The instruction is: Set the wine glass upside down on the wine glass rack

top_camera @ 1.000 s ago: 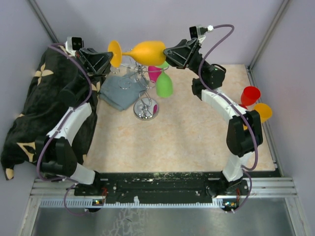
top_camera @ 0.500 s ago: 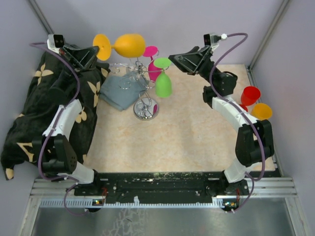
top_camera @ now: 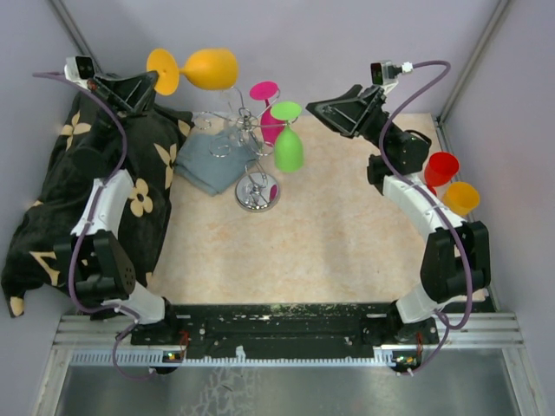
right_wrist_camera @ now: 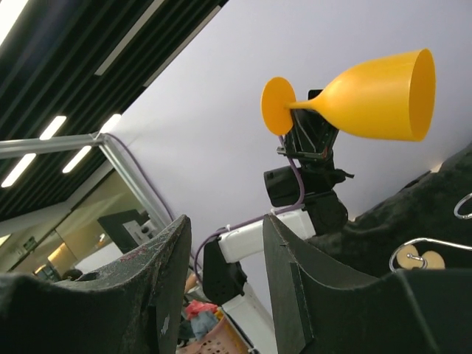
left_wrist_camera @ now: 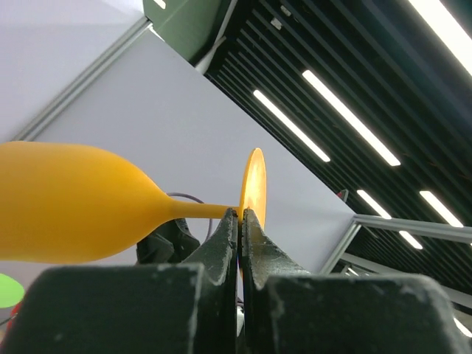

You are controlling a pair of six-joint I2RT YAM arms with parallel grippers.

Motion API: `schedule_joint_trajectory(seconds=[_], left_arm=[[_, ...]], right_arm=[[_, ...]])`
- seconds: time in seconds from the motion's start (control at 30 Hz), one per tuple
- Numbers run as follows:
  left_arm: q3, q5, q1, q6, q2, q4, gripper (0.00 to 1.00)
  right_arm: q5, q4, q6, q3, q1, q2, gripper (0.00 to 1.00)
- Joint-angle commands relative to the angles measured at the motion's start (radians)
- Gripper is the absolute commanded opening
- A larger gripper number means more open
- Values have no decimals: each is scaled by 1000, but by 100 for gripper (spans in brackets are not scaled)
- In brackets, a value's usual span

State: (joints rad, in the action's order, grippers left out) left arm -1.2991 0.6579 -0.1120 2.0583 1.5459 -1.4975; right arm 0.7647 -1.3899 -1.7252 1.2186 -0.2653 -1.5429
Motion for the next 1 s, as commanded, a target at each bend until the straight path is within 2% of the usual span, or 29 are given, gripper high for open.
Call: schedule_joint_trajectory(seconds=[0.0, 0.13, 0.37, 0.53, 0.77, 0.97], left_arm=[[-66, 30, -48, -32, 2, 37, 0], [-89, 64, -86, -122, -7, 140, 0], [-84, 89, -154, -407, -108, 495, 0], [-54, 95, -178, -535, -165, 687, 0], [-46, 89, -178, -821, -241, 1124, 0], [28, 91, -178, -868, -267, 1222, 0]], right_arm=[[37, -41, 28, 11, 11, 32, 44], [66, -18, 51, 16, 22, 41, 44], [115, 60, 127, 30, 31, 63, 44], [145, 105, 149, 38, 32, 66, 44], [134, 103, 158, 21, 33, 81, 44], [97, 138, 196, -22, 32, 119, 44]])
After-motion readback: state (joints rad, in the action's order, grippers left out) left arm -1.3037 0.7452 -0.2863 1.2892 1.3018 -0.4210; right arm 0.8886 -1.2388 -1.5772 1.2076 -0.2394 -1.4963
